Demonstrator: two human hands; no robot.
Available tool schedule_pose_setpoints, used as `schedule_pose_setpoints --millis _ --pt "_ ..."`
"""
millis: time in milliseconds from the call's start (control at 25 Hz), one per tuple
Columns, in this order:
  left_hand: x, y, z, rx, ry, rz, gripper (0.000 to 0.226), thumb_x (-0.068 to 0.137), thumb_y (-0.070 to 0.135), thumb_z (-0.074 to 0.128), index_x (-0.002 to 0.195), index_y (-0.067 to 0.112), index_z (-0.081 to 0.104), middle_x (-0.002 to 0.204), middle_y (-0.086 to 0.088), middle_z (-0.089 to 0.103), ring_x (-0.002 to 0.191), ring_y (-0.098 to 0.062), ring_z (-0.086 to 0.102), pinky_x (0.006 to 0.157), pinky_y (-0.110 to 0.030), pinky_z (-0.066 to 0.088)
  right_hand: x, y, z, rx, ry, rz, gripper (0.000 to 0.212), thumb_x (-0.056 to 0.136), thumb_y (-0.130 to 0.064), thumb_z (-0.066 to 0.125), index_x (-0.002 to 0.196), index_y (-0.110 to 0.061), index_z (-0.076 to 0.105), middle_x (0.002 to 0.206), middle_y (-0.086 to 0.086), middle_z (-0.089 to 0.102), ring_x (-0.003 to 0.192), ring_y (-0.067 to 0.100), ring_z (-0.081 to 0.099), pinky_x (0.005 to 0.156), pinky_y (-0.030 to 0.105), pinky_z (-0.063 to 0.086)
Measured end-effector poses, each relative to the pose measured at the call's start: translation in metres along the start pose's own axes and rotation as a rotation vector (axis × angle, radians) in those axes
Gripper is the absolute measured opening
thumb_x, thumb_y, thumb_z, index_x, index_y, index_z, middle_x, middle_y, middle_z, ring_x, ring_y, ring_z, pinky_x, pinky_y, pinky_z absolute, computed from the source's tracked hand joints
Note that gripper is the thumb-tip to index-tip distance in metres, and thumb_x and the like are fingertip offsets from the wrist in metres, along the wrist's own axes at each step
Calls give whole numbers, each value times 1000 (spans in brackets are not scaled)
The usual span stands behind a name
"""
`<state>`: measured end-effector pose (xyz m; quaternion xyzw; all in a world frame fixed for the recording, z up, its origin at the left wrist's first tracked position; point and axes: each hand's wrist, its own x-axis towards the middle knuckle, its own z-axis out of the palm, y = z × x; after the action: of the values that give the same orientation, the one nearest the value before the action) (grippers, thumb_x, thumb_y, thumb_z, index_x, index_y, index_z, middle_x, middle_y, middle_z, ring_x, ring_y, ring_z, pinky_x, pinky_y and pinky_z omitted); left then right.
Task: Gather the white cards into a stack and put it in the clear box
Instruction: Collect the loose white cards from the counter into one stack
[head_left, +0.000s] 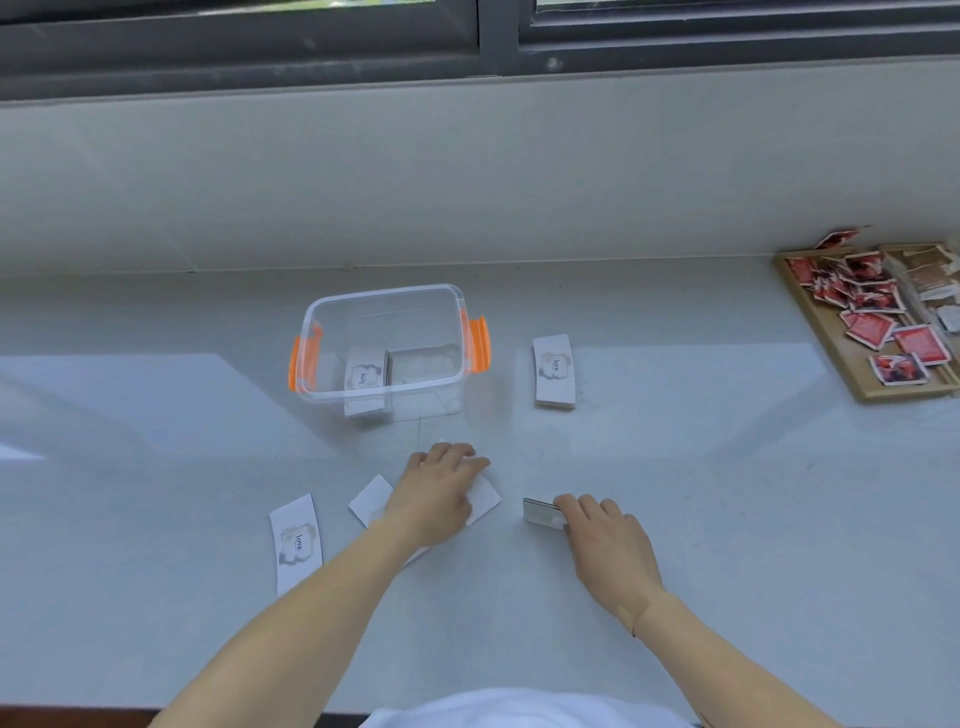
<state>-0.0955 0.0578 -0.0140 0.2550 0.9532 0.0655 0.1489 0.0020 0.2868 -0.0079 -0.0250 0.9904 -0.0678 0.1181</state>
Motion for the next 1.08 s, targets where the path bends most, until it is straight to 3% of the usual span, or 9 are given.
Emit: schedule_pose_setpoints --millis 120,240,440,560,760,920,1080 --pt "7 -33 -10 118 -88 -58 66 87 20 50 147 33 25 157 3 23 143 -23 20 109 -42 25 -3 -3 -2 -26 21 5 44 72 1 68 107 -23 59 81 -3 60 69 26 54 53 31 30" --pt "15 -42 -15 110 -169 -70 65 89 19 48 147 35 22 159 2 17 145 -25 15 109 -43 26 -5 -2 -2 -18 22 -1 44 73 1 67 108 -24 58 84 -3 60 71 25 54 55 31 31" --pt "19 -43 -17 37 -126 -68 51 86 20 57 134 24 39 145 -1 35 135 -25 29 99 -39 36 -7 -2 0 -32 82 -42 51 57 6 75 97 -22 63 72 -3 57 59 24 51 49 30 31" --pt "14 -43 -21 -90 -59 -163 31 89 17 54 118 20 44 126 0 51 117 -26 47 84 -36 39 -8 2 2 -36 99 -86 54 51 8 74 94 -22 63 70 -4 56 57 23 50 47 30 34" --pt "-13 -11 -12 -322 91 -121 12 98 14 41 105 22 46 108 -1 54 86 -30 57 68 -42 49 -9 5 8 -4 147 -148 46 64 -2 74 105 -20 61 91 -2 63 66 25 54 50 33 43" --pt "-25 17 3 -394 128 -48 17 99 14 40 108 21 52 105 0 56 92 -23 55 70 -40 48 -12 5 12 67 219 -127 74 68 -17 77 135 -15 47 129 5 59 87 27 61 57 34 54" --pt "-26 29 11 -564 76 -13 27 98 5 41 112 18 60 108 -3 61 96 -24 60 83 -39 48 -13 3 13 95 234 -133 84 69 -22 79 142 -16 38 136 8 54 109 28 58 75 36 57"
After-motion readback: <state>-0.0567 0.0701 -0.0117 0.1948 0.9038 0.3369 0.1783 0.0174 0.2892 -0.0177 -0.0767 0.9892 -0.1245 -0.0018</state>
